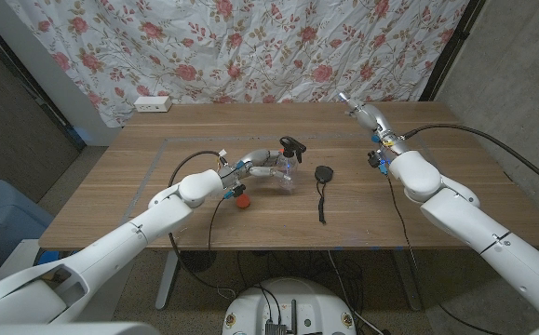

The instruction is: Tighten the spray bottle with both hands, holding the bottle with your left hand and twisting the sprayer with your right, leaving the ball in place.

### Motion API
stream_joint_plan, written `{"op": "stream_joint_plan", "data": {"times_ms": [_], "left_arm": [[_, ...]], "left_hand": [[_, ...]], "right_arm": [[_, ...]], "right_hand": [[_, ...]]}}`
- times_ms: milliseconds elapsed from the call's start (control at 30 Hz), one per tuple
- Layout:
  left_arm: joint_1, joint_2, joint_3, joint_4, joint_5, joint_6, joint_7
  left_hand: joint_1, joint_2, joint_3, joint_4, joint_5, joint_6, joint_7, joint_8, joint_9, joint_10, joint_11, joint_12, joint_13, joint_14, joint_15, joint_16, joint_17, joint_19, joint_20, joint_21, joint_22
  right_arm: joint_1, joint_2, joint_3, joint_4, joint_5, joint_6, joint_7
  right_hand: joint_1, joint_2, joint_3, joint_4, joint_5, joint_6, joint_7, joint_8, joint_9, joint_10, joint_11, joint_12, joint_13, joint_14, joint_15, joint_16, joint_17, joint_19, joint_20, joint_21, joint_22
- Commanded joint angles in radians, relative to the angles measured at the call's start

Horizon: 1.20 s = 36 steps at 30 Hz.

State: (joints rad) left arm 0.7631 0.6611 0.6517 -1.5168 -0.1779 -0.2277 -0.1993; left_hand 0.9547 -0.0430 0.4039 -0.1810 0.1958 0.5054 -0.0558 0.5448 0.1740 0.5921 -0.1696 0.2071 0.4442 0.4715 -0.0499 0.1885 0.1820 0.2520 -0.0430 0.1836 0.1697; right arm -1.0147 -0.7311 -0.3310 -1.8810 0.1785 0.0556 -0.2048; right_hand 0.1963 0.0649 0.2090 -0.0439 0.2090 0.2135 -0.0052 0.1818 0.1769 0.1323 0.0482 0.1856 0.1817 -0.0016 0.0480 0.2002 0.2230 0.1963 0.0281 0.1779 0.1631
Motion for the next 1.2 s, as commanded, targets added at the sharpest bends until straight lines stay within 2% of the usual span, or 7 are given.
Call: {"op": "stream_joint_plan", "data": {"times_ms": [33,100,333,433,900,1200], "left_arm": [[0.004,-0.006,0.005,0.012,0.017,-0.01,0.011],[0.003,-0.005,0.007,0.011,0.024,-0.006,0.013],[0.0,-0.009,0.013,0.02,0.03,-0.008,0.01],[-0.002,-0.011,0.016,0.025,0.029,-0.008,0.005],[-0.009,-0.013,0.025,0.041,0.025,-0.013,-0.017],[-0.009,-0.008,0.027,0.04,0.022,-0.004,-0.027]], "left_hand": [[-0.092,0.098,-0.003,0.007,-0.003,0.006,-0.019,0.145,0.005,-0.011,-0.008,-0.004,-0.006,-0.016,-0.134,-0.004,0.002,-0.01,-0.015,-0.002,0.003],[-0.093,0.096,-0.005,0.008,-0.004,0.005,-0.032,0.135,0.005,-0.016,-0.019,-0.004,-0.012,-0.019,-0.136,-0.003,0.001,-0.018,-0.015,-0.003,0.003],[-0.093,0.091,-0.01,0.009,-0.004,0.009,-0.04,0.11,0.005,-0.03,-0.03,-0.006,-0.029,-0.041,-0.146,-0.007,-0.002,-0.047,-0.011,-0.004,0.004],[-0.093,0.088,-0.013,0.009,-0.005,-0.004,-0.053,0.09,0.005,-0.037,-0.033,-0.006,-0.038,-0.05,-0.145,-0.007,-0.004,-0.051,-0.011,-0.001,0.004],[-0.092,0.08,-0.018,0.009,-0.005,-0.01,-0.057,0.051,0.005,-0.061,-0.033,-0.008,-0.061,-0.072,-0.141,-0.008,-0.007,-0.079,-0.006,-0.002,0.004],[-0.076,0.069,-0.019,0.006,-0.004,-0.019,-0.064,0.011,0.007,-0.104,-0.029,-0.015,-0.088,-0.118,-0.128,-0.015,-0.009,-0.085,-0.005,0.003,0.003]], "right_arm": [[-0.001,0.032,-0.007,0.066,0.104,0.073,0.018],[0.0,0.038,-0.01,0.07,0.109,0.074,0.012],[-0.003,0.051,-0.017,0.092,0.133,0.101,0.014],[-0.005,0.056,-0.02,0.098,0.141,0.108,0.013],[-0.018,0.095,-0.029,0.136,0.156,0.167,-0.014],[-0.018,0.11,-0.035,0.16,0.149,0.192,-0.023]], "right_hand": [[-0.013,0.005,0.005,0.005,0.004,-0.017,0.004,-0.007,0.0,0.012,0.014,0.007,0.0,0.0,0.002,0.009,0.002,-0.003,-0.008,0.001,0.001],[-0.015,0.007,0.005,0.006,0.004,-0.018,0.008,-0.006,0.0,0.012,0.015,0.006,0.0,-0.001,0.003,0.008,0.001,-0.004,-0.009,0.001,0.001],[-0.019,0.011,0.006,0.008,0.004,-0.015,0.011,-0.003,0.0,0.015,0.021,0.007,-0.001,-0.001,0.006,0.008,0.001,-0.005,-0.012,0.002,0.001],[-0.019,0.013,0.008,0.007,0.004,-0.013,0.013,-0.002,0.0,0.014,0.023,0.007,-0.001,-0.002,0.006,0.008,0.0,-0.006,-0.013,0.002,0.001],[-0.007,0.023,0.019,-0.006,0.004,0.023,0.005,0.012,0.0,0.045,0.019,0.015,-0.001,0.014,-0.002,0.01,-0.007,0.004,-0.017,0.006,0.001],[0.0,0.026,0.024,-0.015,0.002,0.043,0.003,0.017,0.0,0.054,0.019,0.016,0.0,0.024,-0.006,0.013,-0.01,0.013,-0.018,0.009,0.001]]}}
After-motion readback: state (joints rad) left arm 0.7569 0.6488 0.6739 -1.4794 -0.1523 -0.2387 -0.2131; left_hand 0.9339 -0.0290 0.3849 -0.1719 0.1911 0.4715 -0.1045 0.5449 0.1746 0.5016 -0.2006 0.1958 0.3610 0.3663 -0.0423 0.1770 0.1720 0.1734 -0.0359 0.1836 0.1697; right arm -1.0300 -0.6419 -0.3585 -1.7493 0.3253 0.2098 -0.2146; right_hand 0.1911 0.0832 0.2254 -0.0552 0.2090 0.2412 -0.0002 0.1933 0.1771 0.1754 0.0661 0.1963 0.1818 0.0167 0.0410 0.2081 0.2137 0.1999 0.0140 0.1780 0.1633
